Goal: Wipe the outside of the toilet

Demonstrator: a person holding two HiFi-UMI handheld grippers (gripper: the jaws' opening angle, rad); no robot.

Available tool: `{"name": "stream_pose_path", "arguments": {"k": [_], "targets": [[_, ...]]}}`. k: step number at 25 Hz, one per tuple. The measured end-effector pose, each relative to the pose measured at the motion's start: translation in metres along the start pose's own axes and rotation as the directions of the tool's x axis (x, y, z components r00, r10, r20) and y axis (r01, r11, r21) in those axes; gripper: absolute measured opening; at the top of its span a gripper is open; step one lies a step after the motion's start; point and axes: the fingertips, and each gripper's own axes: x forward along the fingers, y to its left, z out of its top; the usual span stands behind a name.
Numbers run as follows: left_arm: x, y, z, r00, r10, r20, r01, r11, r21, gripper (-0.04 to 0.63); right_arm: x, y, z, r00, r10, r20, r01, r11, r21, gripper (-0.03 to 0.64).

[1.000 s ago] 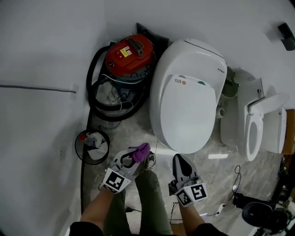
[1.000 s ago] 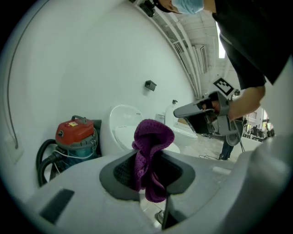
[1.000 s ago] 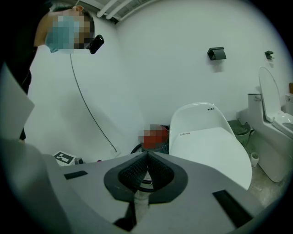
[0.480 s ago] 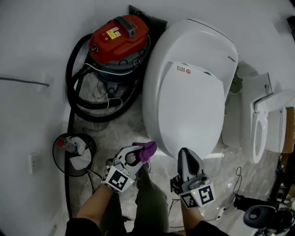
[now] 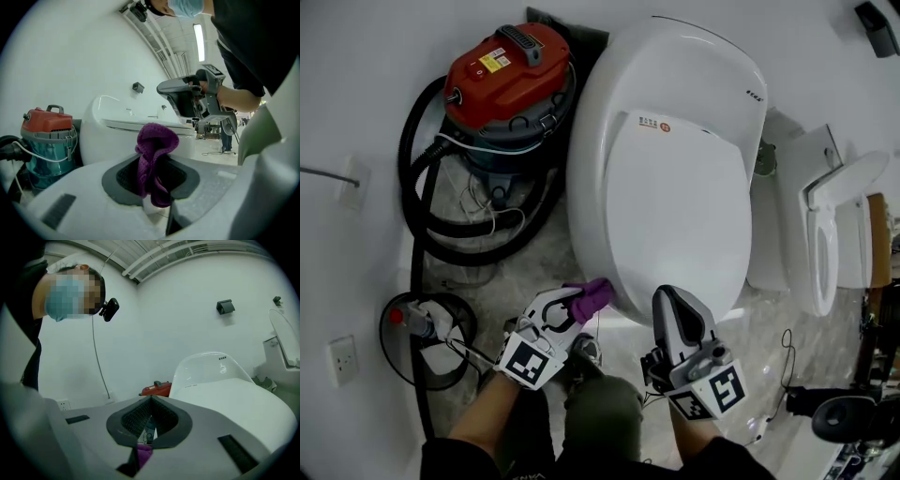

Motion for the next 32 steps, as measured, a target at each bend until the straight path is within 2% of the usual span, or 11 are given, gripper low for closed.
{"name": "stream_pose_path", "arguments": {"k": [5, 10, 13, 18, 23, 28, 32], "targets": [[0.01, 0.016, -0.003, 1.0, 0.025, 0.018, -0.025, 1.0, 0.013, 0.089, 0.011, 0.016, 0.005, 1.0, 0.018, 0.026, -0.018, 0.999, -0.026, -0.002], [0.022, 0.043, -0.003, 0.998, 0.04, 0.054, -0.04, 0.999, -0.017, 0.092, 0.019, 0.038, -0.004, 0.998, 0.056, -0.005, -0.056, 0.998, -0.035, -0.002], [0.025, 0.063, -0.004, 0.997, 0.06, 0.049, -0.06, 0.998, -0.011, 0.092, 0.024, 0.046, -0.013, 0.997, 0.076, -0.025, -0.077, 0.996, -0.037, -0.002], [0.036, 0.105, -0.006, 0.996, 0.085, 0.031, -0.084, 0.995, -0.052, 0.092, 0.034, 0.06, -0.024, 0.991, 0.126, -0.053, -0.128, 0.991, -0.033, -0.002], [0.057, 0.168, -0.002, 0.988, 0.153, 0.001, -0.152, 0.982, -0.109, 0.091, 0.044, 0.072, -0.033, 0.982, 0.176, -0.07, -0.178, 0.984, -0.019, -0.002], [0.078, 0.22, 0.006, 0.979, 0.202, -0.037, -0.205, 0.972, -0.119, 0.089, 0.054, 0.082, -0.044, 0.976, 0.189, -0.104, -0.195, 0.98, -0.045, -0.002], [0.087, 0.253, 0.002, 0.966, 0.256, -0.037, -0.258, 0.942, -0.214, 0.078, 0.06, 0.085, -0.05, 0.975, 0.184, -0.124, -0.192, 0.98, -0.058, -0.002]]}}
